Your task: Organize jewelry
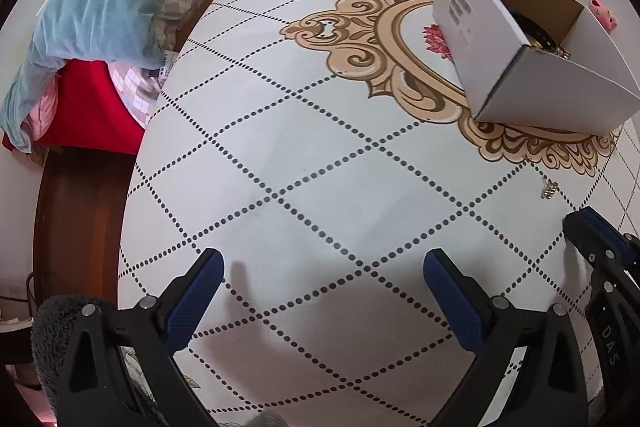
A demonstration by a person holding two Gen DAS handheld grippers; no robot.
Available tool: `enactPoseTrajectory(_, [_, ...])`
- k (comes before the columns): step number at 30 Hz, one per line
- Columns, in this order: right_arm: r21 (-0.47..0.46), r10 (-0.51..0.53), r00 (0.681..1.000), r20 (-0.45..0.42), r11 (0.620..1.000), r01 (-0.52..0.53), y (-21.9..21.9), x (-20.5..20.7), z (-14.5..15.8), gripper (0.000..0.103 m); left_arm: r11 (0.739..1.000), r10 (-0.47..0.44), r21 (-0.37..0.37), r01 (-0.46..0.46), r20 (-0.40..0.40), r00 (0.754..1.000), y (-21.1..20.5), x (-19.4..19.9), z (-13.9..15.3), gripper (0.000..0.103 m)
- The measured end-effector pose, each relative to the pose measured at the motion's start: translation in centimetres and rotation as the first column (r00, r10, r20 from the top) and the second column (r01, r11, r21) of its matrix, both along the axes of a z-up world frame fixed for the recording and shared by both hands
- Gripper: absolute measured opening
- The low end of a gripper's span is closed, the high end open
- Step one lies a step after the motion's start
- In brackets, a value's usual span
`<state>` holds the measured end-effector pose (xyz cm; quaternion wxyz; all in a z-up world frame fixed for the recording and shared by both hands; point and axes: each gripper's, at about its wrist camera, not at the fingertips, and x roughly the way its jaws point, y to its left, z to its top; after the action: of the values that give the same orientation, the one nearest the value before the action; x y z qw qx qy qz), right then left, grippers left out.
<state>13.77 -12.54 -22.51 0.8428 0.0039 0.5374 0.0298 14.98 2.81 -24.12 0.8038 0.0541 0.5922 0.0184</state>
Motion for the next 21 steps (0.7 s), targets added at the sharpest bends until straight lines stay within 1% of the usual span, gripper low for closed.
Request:
enactPoseTrajectory(2, [0.011,-0.024,1.0,0.003,1.0,0.023,-0.9,-0.2,0.3,0.012,1.0,-0.015,-0.006,0.015,0.007,1.0,-0.6,0.0,0.3,0.102])
enactPoseTrajectory(7, [0.053,-0.13,0.991,0.015,0.99,0.13,-4.9,-0.9,1.3,0.012,0.997,-0.062,-0.043,0.063,0.033,0.998,-3.8,0.1,1.3,0.102])
enactPoseTrajectory(12, [0.049,-0.219,0.976,0.015,0.975,0.218,-8.7,-1.6,1.5,0.012,0.987,-0.102,-0.119,0.106,0.04,0.994,-7.4,0.6,1.4,0.101])
enactPoseTrajectory(15, [0.044,-0.248,0.969,0.009,0.968,0.248,-10.1,-1.8,1.2,0.012,0.981,-0.13,-0.137,0.138,0.065,0.989,-9.3,0.7,1.4,0.101])
enactPoseTrajectory(16, [0.042,-0.255,0.967,0.007,0.966,0.255,-10.4,-1.8,1.2,0.012,0.979,-0.141,-0.141,0.15,0.071,0.987,-9.9,0.7,1.3,0.1])
enactPoseTrajectory(18, [0.042,-0.271,0.963,0.002,0.962,0.27,-11.1,-2.0,1.0,0.012,0.974,-0.16,-0.147,0.17,0.079,0.984,-10.9,0.8,1.2,0.084])
enactPoseTrajectory(19, [0.041,-0.276,0.961,0.002,0.96,0.275,-11.3,-1.9,0.9,0.012,0.972,-0.168,-0.151,0.178,0.076,0.983,-11.2,0.9,1.1,0.069])
enactPoseTrajectory(20, [0.04,-0.279,0.96,0.001,0.96,0.278,-11.4,-2.0,0.9,0.012,0.971,-0.174,-0.155,0.184,0.073,0.982,-11.5,0.8,1.0,0.058])
enactPoseTrajectory(21, [0.041,-0.283,0.959,0.001,0.958,0.282,-11.6,-2.0,0.9,0.012,0.97,-0.179,-0.152,0.188,0.072,0.981,-11.7,0.8,0.9,0.056])
